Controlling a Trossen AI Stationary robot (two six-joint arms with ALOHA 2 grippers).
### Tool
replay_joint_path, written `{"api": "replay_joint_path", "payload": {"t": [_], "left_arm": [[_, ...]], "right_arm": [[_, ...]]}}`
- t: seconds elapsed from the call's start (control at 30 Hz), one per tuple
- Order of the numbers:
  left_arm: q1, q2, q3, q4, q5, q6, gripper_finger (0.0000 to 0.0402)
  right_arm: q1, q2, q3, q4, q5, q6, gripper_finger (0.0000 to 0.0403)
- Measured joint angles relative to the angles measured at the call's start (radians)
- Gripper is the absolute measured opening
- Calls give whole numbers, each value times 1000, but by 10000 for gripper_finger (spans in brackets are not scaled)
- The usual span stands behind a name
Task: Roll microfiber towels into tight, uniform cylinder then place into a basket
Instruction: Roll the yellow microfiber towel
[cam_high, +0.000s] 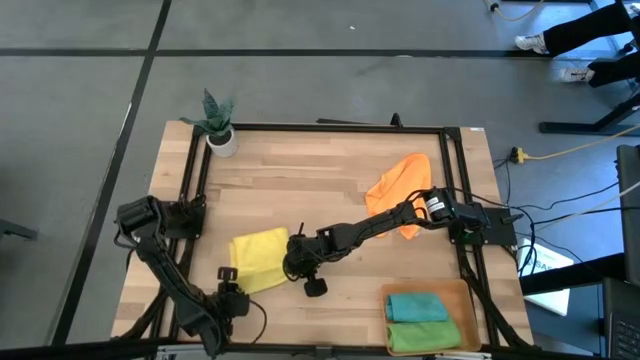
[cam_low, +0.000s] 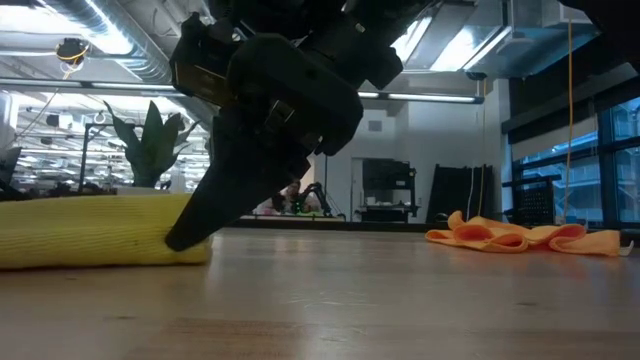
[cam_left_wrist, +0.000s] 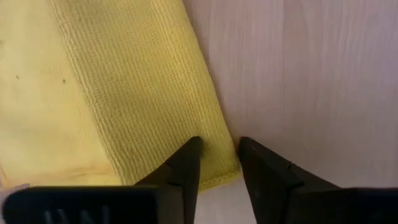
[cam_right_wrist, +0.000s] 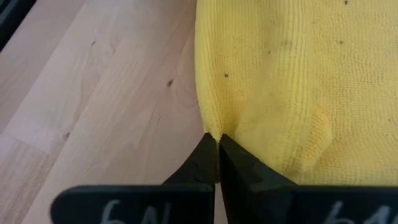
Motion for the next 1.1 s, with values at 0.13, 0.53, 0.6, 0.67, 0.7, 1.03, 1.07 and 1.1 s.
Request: {"api": "replay_joint_path", "payload": {"t": [0.13,0.53,0.6,0.67,0.7,1.03,1.07,1.1], "left_arm": [[1,1,0,-1,22,-11,63],[5,-89,-13,-1,79,-94,1],[5,-119,-10,3,80,-101,0],[5,-137,-10,1,78,-102,0],[5,-145,-10,0,75,-103,0],[8,-162,-9,-94,40,-210,0],[9,-162,-8,-109,40,-230,0],[8,-163,-8,-122,34,-248,0]], "right_arm": [[0,0,0,0,0,1,9],[1,0,1,-8,-76,118,9],[3,0,2,-10,-86,139,10],[5,-1,2,-11,-86,157,10],[5,-3,2,-12,-86,162,10],[29,-52,0,-28,50,202,10],[30,-55,0,-26,67,209,10],[32,-55,0,-24,80,211,10]]}}
